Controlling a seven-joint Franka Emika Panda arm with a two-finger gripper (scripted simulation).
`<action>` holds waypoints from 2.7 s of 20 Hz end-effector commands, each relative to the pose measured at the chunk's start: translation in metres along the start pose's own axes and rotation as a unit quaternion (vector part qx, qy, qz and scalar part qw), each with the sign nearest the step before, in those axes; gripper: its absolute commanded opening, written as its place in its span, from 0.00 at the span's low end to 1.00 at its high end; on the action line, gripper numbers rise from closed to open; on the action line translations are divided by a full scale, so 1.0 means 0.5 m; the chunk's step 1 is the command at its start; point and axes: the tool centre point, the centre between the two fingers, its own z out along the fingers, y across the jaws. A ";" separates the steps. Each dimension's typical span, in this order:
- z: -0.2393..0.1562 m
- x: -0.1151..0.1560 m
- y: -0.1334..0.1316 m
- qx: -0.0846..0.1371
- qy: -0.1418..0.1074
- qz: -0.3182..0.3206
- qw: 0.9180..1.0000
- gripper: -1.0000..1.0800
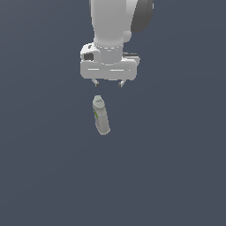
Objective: Pick up the object and move it to a goal position.
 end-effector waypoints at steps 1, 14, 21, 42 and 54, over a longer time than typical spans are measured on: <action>0.000 0.000 0.000 0.000 0.000 0.000 1.000 0.96; -0.003 -0.013 0.015 0.006 -0.005 -0.004 1.000 0.96; 0.001 -0.011 0.018 0.007 -0.004 -0.017 1.000 0.96; 0.048 0.020 0.067 0.011 0.010 -0.193 0.981 0.96; 0.064 0.029 0.085 0.010 0.015 -0.253 0.967 0.96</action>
